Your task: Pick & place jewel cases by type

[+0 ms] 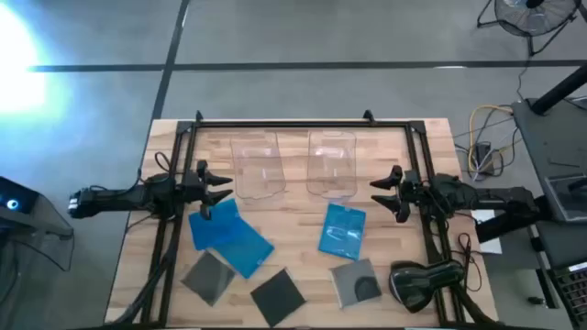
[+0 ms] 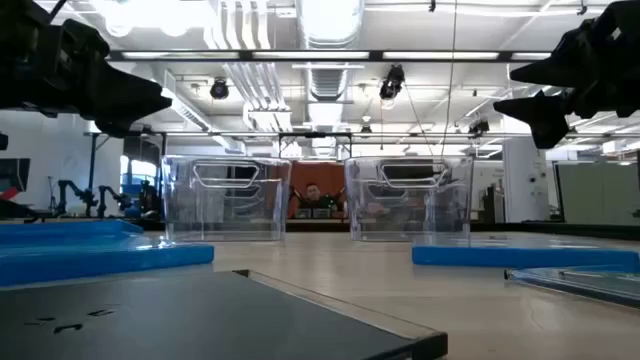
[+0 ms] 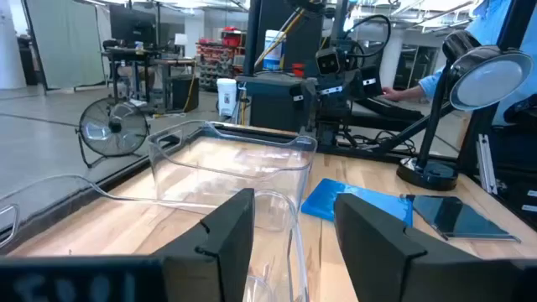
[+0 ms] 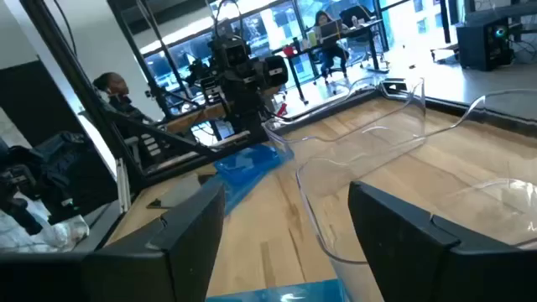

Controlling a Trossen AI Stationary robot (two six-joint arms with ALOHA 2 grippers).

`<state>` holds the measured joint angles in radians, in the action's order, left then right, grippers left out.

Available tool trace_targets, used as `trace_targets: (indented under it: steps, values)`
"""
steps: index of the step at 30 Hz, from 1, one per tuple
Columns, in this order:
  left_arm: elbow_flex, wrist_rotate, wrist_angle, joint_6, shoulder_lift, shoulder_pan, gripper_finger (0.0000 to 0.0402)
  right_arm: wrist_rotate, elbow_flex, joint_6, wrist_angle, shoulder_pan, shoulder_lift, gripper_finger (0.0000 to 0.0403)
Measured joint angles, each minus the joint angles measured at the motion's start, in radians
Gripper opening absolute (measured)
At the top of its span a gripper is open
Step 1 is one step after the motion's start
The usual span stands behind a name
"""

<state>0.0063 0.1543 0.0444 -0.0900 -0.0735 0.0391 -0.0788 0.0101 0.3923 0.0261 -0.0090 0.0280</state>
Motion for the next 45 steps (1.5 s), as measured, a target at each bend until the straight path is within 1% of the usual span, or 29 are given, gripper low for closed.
trace_targets:
  steps: [9, 18, 28, 38, 45]
  values:
    - [0.0, 0.0, 0.0, 0.0, 0.0, 0.0, 0.0147, 0.0, 0.0, 0.0, 0.0, 0.0, 0.0, 0.0254]
    - [0.0, 0.0, 0.0, 0.0, 0.0, -0.001, 0.0147, 0.0, 0.0, 0.0, 0.0, 0.0, 0.0, 0.0246]
    - [0.0, 0.0, 0.0, 0.0, 0.0, -0.001, 0.0147, 0.0, 0.0, 0.0, 0.0, 0.0, 0.0, 0.0254]
    - [0.0, 0.0, 0.0, 0.0, 0.0, 0.0, 0.0147, 0.0, 0.0, 0.0, 0.0, 0.0, 0.0, 0.0247]
    - [0.0, 0.0, 0.0, 0.0, 0.0, 0.0, 0.0147, 0.0, 0.0, 0.0, 0.0, 0.0, 0.0, 0.0253]
